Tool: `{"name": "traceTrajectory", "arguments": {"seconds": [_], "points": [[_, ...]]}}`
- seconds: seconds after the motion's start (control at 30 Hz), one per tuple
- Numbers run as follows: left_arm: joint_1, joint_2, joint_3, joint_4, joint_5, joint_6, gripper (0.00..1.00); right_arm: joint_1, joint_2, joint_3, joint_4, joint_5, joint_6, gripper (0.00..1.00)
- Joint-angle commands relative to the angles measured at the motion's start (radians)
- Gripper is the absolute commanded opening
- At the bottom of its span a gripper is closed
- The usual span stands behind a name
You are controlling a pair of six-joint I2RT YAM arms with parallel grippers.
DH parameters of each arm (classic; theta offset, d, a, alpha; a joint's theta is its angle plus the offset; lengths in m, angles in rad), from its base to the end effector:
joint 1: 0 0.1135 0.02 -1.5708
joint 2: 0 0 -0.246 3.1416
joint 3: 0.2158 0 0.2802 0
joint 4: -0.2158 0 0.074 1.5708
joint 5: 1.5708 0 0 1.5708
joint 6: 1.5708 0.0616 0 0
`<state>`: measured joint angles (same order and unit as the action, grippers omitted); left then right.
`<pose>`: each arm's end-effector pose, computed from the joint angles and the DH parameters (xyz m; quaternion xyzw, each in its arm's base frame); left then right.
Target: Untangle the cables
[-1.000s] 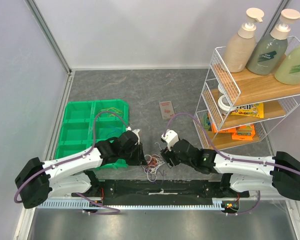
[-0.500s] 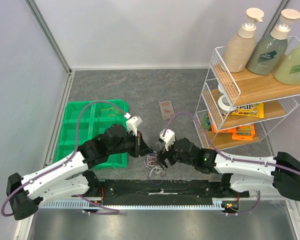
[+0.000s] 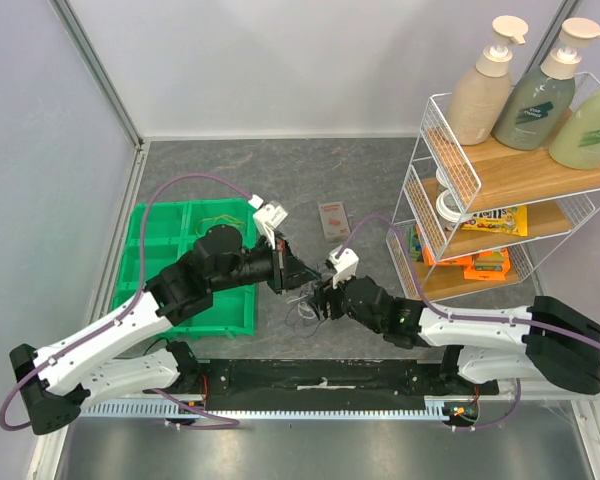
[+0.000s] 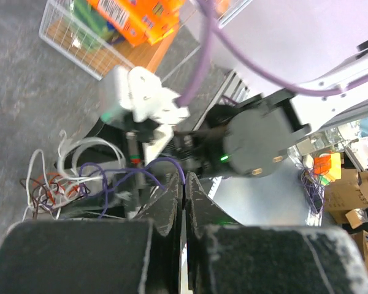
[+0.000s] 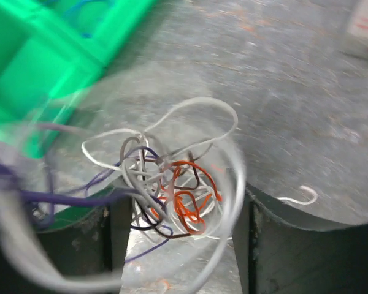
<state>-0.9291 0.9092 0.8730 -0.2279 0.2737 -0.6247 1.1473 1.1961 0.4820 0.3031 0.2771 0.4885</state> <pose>0.1502 -0.2289 0.3229 0.2012 0.7650 -0.4994 0.3535 0.1379 0.2650 0.1553 -0.1964 0.8084 0.3170 0.4554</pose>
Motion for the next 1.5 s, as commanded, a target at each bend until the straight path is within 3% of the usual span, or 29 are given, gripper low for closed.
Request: {"name": "traceTrajectory", "arguments": {"seconds": [0.0,0.1,0.33,0.53,0.6,1.03,1.2,1.47], "points": [[-0.004,0.000,0.150,0.024,0.030,0.100,0.02,-0.009,0.031,-0.046,0.028,0.321,0.162,0.60],[-0.004,-0.013,0.300,-0.111,-0.039,0.204,0.02,-0.041,0.030,-0.059,-0.016,0.370,0.199,0.49],[-0.004,0.022,0.670,-0.338,-0.255,0.352,0.02,-0.100,0.037,-0.037,-0.195,0.467,0.128,0.35],[-0.004,0.049,0.782,-0.395,-0.384,0.394,0.02,-0.127,0.042,-0.036,-0.285,0.482,0.137,0.23],[-0.002,0.051,0.807,-0.410,-0.447,0.405,0.02,-0.129,0.059,-0.031,-0.288,0.474,0.145,0.23],[-0.005,0.092,1.092,-0.531,-0.672,0.546,0.02,-0.152,0.152,0.004,-0.291,0.435,0.131,0.39],[-0.004,0.137,1.221,-0.541,-0.674,0.588,0.02,-0.164,0.155,-0.005,-0.266,0.383,0.108,0.57],[-0.004,0.197,1.374,-0.594,-0.725,0.674,0.02,-0.172,0.160,0.000,-0.257,0.333,0.082,0.70]]}}
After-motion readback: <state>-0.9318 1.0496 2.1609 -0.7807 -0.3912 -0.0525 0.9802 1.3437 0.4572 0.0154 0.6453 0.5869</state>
